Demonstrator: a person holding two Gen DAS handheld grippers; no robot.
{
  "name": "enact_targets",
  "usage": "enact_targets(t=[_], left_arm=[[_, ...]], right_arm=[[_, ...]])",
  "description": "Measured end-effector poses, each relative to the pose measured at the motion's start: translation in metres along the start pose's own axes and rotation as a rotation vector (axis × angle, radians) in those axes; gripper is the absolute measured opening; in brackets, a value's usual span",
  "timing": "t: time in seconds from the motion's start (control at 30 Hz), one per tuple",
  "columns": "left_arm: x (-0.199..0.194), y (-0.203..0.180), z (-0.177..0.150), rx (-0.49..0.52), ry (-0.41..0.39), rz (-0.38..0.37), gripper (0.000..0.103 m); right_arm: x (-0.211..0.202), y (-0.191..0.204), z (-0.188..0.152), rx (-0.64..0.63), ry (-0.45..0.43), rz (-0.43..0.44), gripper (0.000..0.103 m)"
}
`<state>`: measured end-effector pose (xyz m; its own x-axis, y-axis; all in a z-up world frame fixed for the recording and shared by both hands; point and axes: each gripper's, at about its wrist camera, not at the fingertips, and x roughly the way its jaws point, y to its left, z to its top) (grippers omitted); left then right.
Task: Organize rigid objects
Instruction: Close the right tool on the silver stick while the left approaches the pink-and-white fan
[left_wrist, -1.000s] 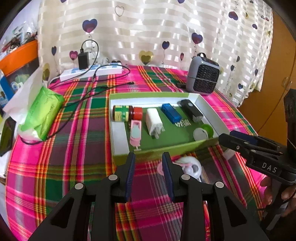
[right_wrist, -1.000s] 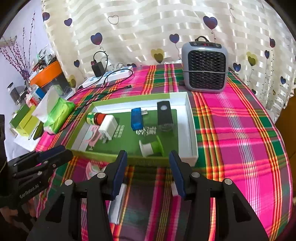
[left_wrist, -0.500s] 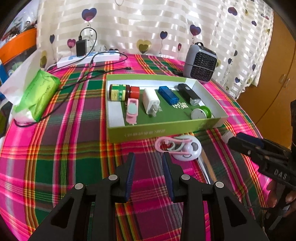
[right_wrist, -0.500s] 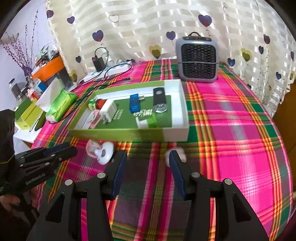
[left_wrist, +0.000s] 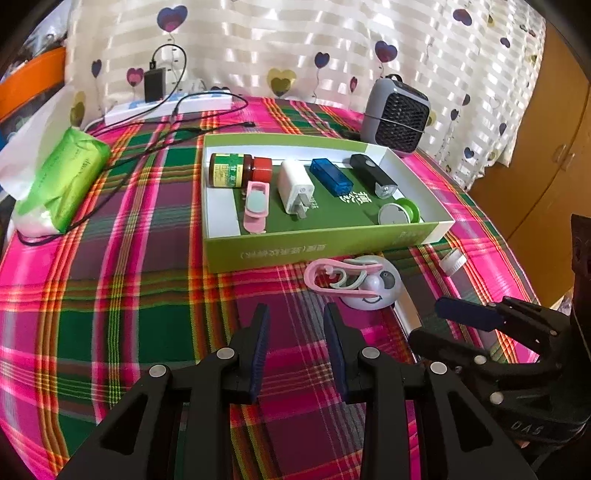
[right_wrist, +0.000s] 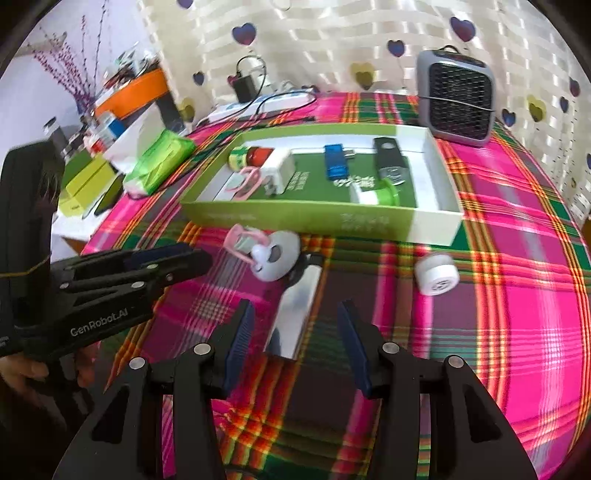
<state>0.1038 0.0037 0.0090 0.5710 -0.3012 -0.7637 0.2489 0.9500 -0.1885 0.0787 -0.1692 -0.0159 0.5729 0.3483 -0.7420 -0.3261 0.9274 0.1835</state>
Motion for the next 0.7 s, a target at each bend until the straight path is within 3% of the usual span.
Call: enact_targets(t=[0.23, 0.7], left_arm=[[0.006, -0.002, 0.011, 0.019, 0.001, -0.012, 0.029], [0.011, -0.008, 0.020, 0.053, 0.006, -0.072, 0.029]], right_arm=[[0.013, 0.009, -0.002, -0.076, 0.028, -0.122, 0.048], [0.009, -0.011, -0.001, -0.057, 0.017, -0.197, 0.048]])
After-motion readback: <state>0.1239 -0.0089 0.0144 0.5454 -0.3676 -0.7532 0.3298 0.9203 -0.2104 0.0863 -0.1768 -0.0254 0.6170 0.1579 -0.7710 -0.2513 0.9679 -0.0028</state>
